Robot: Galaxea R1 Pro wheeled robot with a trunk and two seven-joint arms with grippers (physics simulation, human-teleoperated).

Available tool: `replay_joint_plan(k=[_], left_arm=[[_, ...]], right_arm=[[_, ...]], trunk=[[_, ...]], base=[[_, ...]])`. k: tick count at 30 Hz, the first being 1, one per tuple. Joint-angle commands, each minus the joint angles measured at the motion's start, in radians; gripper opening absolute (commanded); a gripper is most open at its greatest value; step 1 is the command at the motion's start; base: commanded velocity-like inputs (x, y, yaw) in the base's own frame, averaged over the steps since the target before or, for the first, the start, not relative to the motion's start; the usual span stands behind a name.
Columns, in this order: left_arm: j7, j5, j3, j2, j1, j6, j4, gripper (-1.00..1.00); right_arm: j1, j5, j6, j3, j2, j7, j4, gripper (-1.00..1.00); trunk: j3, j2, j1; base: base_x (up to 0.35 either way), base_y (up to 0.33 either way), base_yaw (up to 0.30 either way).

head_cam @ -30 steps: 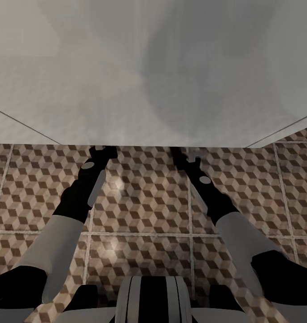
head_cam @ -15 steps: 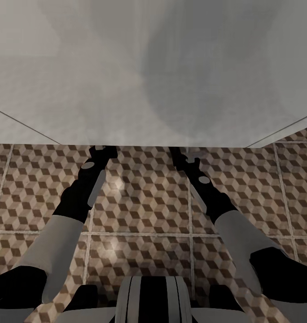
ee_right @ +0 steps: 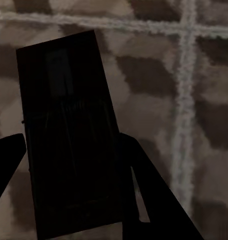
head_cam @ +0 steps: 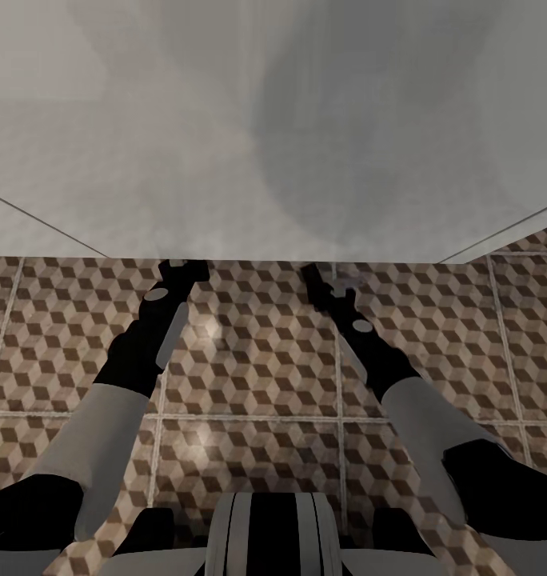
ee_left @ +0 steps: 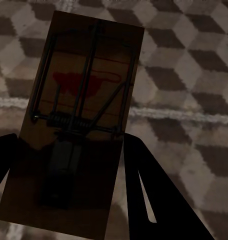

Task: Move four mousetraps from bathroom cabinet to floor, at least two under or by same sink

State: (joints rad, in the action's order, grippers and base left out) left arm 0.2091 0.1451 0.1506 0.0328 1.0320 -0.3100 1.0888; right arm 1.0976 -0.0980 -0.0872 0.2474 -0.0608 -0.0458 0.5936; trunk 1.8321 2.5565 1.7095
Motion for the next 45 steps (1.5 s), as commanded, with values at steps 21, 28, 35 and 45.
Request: replay_joint_plan(k=[21,28,35,45], left_arm=[[0.009,0.007,0.003,-0.002,0.000,-0.004,0.015,-1.00],[0.009,0.007,0.003,-0.002,0.000,-0.004,0.016,-1.00],[0.009,0.007,0.003,-0.003,0.000,-0.004,0.016,-1.00],[0.009,0.007,0.003,-0.004,0.000,-0.005,0.026,-1.00]], right_arm=[[0.001,-0.011,-0.109,0.007,-0.015,-0.005,-0.028,-1.00],[0.001,-0.009,-0.170,0.008,-0.015,-0.007,-0.028,-1.00],[0.001,-0.009,-0.172,0.008,-0.014,-0.009,-0.028,-1.00],[0.001,-0.008,-0.142,0.008,-0.014,-0.012,-0.030,-1.00]], trunk=[[0.000,0.000,0.000],[0.000,0.000,0.000],[0.000,0.000,0.000],[0.000,0.000,0.000]], base=[[0.000,0.000,0.000],[0.000,0.000,0.000],[0.000,0.000,0.000],[0.000,0.000,0.000]])
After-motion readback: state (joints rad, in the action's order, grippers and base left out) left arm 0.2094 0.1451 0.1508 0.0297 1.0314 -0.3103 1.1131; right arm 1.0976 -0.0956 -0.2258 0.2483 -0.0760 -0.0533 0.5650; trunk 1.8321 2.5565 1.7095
